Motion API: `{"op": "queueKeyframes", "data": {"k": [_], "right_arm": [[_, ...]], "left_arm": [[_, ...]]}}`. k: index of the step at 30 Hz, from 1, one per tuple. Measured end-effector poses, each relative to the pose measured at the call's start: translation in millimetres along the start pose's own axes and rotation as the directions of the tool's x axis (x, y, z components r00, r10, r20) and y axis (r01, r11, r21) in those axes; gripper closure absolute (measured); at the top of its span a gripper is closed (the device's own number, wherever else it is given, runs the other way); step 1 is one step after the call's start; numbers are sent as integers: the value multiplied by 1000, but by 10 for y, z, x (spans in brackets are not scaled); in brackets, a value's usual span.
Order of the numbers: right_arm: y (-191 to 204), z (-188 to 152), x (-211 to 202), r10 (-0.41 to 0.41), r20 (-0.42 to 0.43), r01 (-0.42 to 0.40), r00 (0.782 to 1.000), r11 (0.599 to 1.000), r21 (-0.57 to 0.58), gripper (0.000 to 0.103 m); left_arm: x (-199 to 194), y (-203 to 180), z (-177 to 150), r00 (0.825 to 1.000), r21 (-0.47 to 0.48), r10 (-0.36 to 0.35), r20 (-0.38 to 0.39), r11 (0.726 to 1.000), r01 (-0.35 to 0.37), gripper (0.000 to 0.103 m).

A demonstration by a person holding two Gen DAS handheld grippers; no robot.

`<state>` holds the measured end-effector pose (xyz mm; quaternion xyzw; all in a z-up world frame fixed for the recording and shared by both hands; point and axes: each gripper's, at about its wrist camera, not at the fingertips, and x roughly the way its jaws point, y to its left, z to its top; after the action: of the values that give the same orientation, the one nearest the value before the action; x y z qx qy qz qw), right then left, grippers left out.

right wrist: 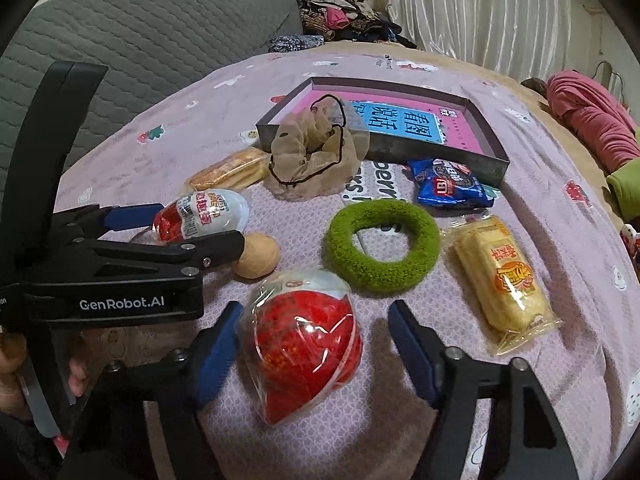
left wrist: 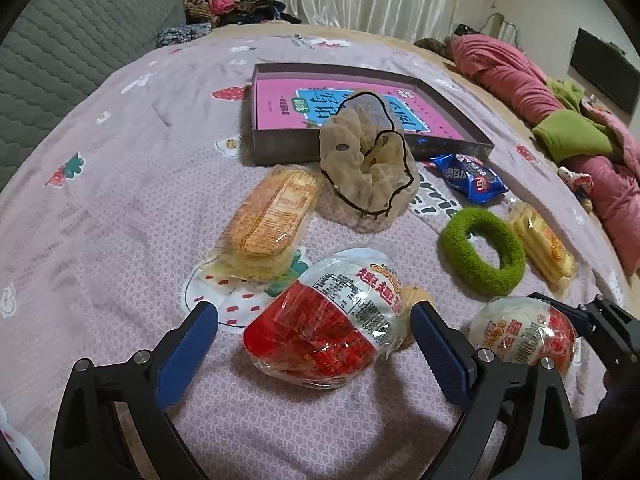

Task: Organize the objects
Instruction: 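Grasp one red-and-white egg with the left tool while the right tool grasps the other, then carry both eggs over the pink book in the tray with both tools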

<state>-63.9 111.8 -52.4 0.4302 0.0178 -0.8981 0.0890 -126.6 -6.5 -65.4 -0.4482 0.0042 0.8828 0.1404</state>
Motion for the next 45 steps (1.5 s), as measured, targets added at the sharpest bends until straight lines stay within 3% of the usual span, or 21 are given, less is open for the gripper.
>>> {"op": "queueKeyframes", "data": {"k": [2,5,6,12,27,45], "right_arm": [[-1,-2,17,0,-5,0,1000,1000,0,38],[-1,-4,37,-1,-11,1,1000,1000,-1,45],[-1,-6,49,-1,-16,1,1000,1000,-1,46],[-3,-17,49,9,-14,-9,1000,1000,3,51],[-36,-29,-29,57,1,-57,998,998,30,52],[-196,162,-469,23,80,-25,996,999,28,52]], "left_arm": [[-4,5,4,1000,-3,1,2,1000,-1,11],[-30,13,12,1000,-8,-16,4,1000,16,29],[-26,6,16,1000,-4,-14,-2,1000,14,31],[-38,-37,7,1000,16,4,-1,1000,-4,31],[-174,-63,-23,1000,25,13,19,1000,-14,32],[-554,-199,85,997,20,24,71,999,-25,32]]}}
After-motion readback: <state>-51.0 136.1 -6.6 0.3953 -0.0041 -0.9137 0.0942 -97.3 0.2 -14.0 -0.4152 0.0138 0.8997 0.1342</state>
